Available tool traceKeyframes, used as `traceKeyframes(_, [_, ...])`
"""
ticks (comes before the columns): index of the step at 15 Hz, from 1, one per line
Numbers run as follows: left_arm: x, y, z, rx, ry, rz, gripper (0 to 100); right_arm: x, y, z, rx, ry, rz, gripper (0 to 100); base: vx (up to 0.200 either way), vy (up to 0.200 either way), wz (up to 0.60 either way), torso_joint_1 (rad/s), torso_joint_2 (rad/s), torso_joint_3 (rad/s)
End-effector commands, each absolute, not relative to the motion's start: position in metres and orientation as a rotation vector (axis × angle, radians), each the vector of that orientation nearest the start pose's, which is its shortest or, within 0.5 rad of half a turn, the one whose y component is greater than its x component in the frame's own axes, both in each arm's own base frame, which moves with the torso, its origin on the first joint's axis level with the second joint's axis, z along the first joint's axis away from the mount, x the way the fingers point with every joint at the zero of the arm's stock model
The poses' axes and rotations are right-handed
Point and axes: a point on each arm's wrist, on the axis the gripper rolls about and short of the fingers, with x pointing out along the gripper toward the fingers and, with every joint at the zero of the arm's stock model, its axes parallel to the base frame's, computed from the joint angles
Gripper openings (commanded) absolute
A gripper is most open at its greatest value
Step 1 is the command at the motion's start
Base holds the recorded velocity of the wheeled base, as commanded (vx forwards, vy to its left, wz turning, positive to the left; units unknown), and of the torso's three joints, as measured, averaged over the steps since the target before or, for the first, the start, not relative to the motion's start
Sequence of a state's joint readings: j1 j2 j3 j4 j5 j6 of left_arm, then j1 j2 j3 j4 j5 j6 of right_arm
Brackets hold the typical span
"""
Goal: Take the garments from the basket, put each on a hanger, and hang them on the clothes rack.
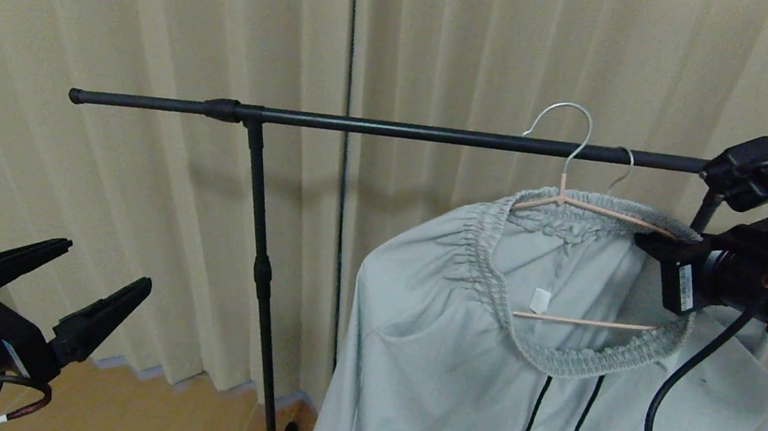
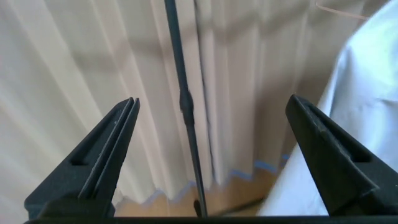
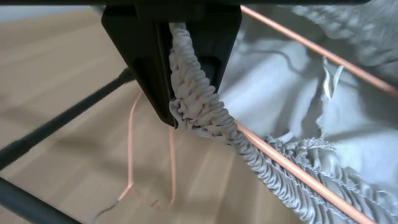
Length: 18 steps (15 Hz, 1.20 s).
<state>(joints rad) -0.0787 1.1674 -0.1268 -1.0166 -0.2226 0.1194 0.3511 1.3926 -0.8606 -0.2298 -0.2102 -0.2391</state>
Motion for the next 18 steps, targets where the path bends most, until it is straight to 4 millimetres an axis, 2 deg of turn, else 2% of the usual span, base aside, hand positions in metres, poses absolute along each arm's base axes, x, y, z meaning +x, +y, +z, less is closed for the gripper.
traceKeyframes(1, [0.137, -0.016, 0.16, 0.117, 0.01, -0.302, 100, 0.219, 0.076, 0.241, -0.321, 0.273, 0.176, 0, 0.2, 0.0, 0.0, 0.002, 0.0, 0.007])
traceKeyframes(4, [0.137, -0.016, 0.16, 0.117, 0.01, -0.303, 100, 0.219, 0.076, 0.24, -0.322, 0.277, 0.176, 0, 0.2, 0.0, 0.0, 0.004, 0.0, -0.001])
traceKeyframes(12, [0.138, -0.016, 0.159, 0.118, 0.017, -0.302, 100, 0.221, 0.077, 0.232, -0.338, 0.313, 0.162, 0, 0.0, 0.0, 0.0, 0.0, 0.0, 0.0])
traceKeyframes(15, [0.138, -0.016, 0.158, 0.116, 0.022, -0.304, 100, 0.234, 0.085, 0.224, -0.32, 0.35, 0.173, 0, 0.0, 0.0, 0.0, 0.0, 0.0, 0.0])
traceKeyframes(18, [0.137, -0.016, 0.157, 0.114, 0.03, -0.305, 100, 0.255, 0.096, 0.221, -0.229, 0.37, 0.132, 0, 0.0, 0.0, 0.0, 0.0, 0.0, 0.0])
